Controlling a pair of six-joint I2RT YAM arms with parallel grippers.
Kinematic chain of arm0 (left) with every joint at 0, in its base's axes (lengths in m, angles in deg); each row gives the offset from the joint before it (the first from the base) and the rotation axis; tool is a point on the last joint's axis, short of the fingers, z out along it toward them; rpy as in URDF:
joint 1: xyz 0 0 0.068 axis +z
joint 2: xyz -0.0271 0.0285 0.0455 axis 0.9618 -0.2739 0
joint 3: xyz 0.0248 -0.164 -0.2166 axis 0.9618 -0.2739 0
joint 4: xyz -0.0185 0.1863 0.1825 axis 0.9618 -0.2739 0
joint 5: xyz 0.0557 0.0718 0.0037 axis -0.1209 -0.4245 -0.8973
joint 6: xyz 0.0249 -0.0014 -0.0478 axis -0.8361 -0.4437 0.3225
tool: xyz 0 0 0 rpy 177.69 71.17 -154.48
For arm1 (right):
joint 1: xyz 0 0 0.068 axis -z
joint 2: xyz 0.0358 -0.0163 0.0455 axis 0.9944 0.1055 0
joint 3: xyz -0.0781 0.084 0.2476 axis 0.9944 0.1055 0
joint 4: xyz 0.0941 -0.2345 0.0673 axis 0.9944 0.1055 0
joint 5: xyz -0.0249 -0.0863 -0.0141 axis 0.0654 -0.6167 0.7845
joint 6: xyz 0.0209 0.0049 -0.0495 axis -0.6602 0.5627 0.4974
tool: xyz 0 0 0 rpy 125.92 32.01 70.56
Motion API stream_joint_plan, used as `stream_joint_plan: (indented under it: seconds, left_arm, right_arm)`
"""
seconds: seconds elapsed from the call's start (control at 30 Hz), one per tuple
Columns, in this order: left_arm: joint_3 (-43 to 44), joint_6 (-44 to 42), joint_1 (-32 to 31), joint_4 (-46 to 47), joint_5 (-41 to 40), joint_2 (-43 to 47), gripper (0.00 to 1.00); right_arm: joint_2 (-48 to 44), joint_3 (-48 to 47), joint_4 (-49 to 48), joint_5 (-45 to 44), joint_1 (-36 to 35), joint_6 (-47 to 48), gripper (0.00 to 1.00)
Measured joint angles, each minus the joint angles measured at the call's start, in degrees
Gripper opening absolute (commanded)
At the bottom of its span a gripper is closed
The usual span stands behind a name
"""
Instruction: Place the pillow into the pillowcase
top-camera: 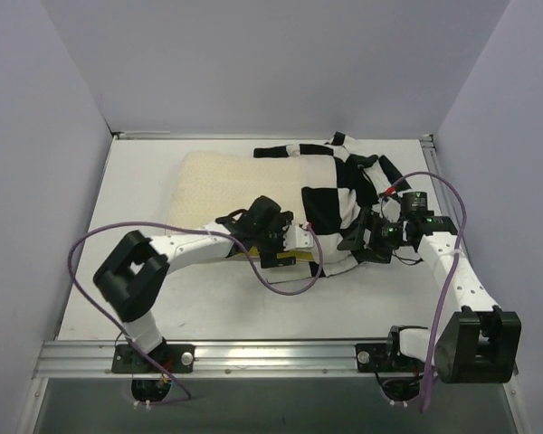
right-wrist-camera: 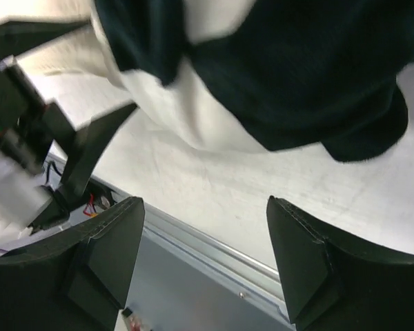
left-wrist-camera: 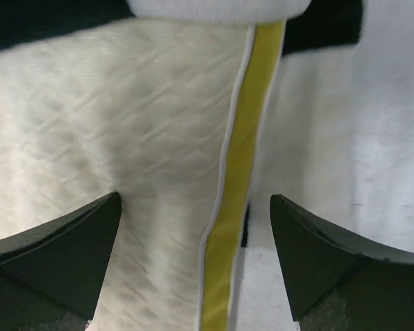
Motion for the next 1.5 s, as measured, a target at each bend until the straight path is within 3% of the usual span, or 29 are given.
stream_joint_plan:
  seconds: [0.1,0.13,0.17,0.27,0.5,0.77,1.0,1.2,1.5]
  left_arm:
    - [0.35,-5.92,0.0,1.03,-4.42,-7.34,0.67]
    - [1.51,-6.88,0.02,0.81,-5.07,-9.18,0.52]
    - [3.54,-7.15,0.0,0.13,-5.46,-10.69,0.28]
    - [11.72,-2.08,1.01,-4.63,-2.73,-12.9,0.0]
    - [26.05,21.84,5.38,-10.36,7.96,-15.98,0.0]
    - [31.32,38.38,6.4,-10.47,12.74,-18.99,0.0]
    - [32.37,44.94,7.43,-10.27,15.34,-20.55,0.0]
    - [32.3,48.43,8.7,-9.4,16.55,-20.55,0.0]
    - [30.8,49.72,9.42,-7.41,18.34,-20.55,0.0]
  right_arm:
    - [0.9,3.52,1.53,-0.59,-0.13,0.68,0.71]
    - [1.49,4.48,1.99,-1.01,0.04,0.94,0.69]
    - [2.16,5.16,2.36,-1.66,0.28,1.16,0.68]
    - [3.54,5.46,1.68,-3.76,1.18,1.33,0.65]
    - [-1.03,11.78,-10.51,-6.03,3.74,-3.93,0.72]
    - [-3.34,22.47,-31.71,-11.52,-4.37,-14.32,0.73]
    - [-2.95,23.28,-44.5,-16.06,-12.07,-16.7,0.68]
    - [-2.36,23.23,-47.04,-16.57,-12.41,-15.28,0.63]
    - [-6.54,24.61,-47.74,-15.8,-12.44,-13.79,0.7]
